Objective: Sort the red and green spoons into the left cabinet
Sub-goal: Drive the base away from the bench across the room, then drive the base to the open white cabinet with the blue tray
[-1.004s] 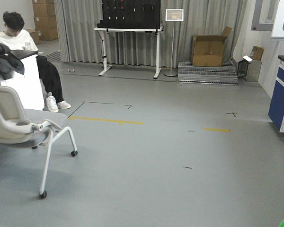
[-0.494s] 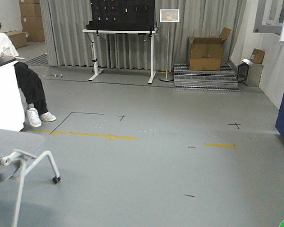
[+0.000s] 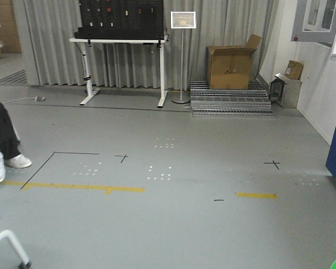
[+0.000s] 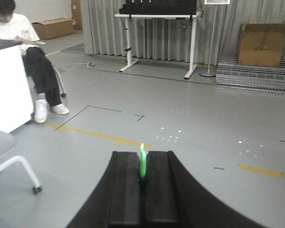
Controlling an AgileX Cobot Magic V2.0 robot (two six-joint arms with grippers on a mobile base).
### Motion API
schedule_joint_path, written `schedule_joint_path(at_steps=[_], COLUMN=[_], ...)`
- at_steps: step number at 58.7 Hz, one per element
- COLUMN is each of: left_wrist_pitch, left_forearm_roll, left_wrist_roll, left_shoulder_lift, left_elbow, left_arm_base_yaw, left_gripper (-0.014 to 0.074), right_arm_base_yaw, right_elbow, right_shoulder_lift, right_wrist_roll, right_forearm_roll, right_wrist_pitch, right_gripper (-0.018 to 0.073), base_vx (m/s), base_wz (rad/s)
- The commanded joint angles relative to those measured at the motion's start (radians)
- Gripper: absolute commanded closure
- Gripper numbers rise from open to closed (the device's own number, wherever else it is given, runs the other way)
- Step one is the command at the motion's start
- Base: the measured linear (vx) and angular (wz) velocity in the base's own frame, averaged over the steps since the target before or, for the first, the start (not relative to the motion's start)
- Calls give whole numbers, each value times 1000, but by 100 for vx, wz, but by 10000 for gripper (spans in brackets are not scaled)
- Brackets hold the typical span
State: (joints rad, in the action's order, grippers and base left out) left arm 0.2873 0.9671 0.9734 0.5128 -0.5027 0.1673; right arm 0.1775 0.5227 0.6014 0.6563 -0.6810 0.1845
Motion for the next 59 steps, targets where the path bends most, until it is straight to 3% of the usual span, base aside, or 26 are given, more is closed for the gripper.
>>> schedule_joint_path(at_steps=[1, 59], left_wrist_pitch=[-41, -41], left_forearm_roll=[21, 21], left_wrist_roll=[-5, -5], left_shoulder_lift=[4, 5], left_elbow=[-26, -26], left_arm_base_yaw=[4, 4], left_gripper=[596, 596], right_arm_base_yaw=[-3, -3], right_elbow=[30, 30], right_shoulder_lift=[3, 3], right_wrist_roll=[3, 3], right_forearm_roll=[-7, -7], right_wrist_pitch=[-63, -62], right_gripper=[564, 564], base_vx=[68, 68], base_wz=[-15, -3])
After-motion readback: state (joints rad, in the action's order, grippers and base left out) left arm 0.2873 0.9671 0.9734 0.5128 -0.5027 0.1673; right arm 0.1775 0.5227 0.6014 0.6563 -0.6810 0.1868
